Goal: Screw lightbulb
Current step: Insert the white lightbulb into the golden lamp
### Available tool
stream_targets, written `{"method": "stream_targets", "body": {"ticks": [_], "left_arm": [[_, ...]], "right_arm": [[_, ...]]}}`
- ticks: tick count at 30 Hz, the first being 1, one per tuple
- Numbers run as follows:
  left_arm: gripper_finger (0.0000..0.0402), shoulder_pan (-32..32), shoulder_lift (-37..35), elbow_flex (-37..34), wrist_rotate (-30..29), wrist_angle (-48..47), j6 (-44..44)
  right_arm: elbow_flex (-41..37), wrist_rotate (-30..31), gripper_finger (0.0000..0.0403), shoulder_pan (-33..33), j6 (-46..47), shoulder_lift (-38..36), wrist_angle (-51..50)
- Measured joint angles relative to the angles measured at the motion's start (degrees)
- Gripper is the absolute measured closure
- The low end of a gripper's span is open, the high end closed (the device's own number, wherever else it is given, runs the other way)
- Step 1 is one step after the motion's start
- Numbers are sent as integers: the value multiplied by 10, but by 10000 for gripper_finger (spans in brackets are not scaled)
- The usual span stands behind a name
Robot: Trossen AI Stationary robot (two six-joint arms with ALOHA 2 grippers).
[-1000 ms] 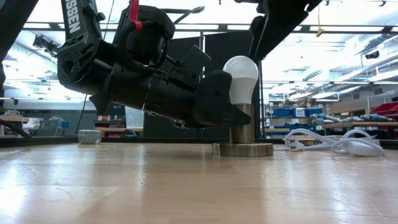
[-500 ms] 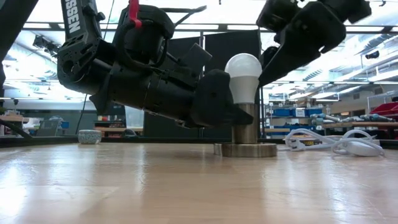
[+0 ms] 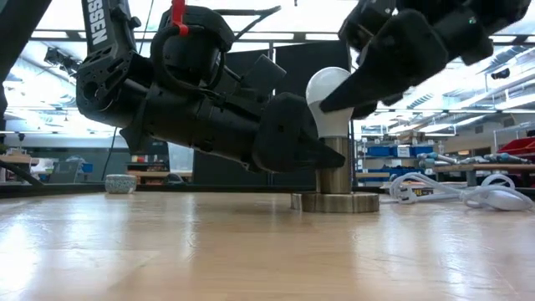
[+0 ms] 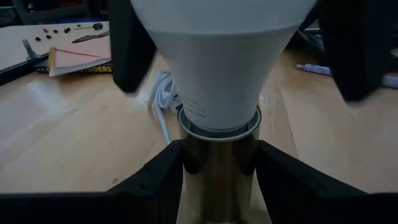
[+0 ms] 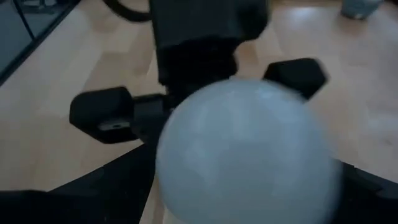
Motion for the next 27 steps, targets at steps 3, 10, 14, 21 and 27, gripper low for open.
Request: {"method": "stream_targets", "body": {"ticks": [3, 10, 14, 21, 27], "left_arm": [[217, -1, 0, 0, 0, 0, 0], [217, -2, 0, 0, 1, 2, 0], [217, -2, 0, 0, 1, 2, 0], [217, -3, 0, 0, 3, 4, -1], [217, -3, 0, 0, 3, 5, 0]], "right_arm": [[0, 0, 49, 1, -10, 31, 65], [-1, 5, 63, 1, -11, 56, 112], [-1, 6, 87, 1, -12, 57, 117], [-1, 3, 132, 0, -13, 36, 62], [-1, 1, 120, 0, -8, 20, 29]]}}
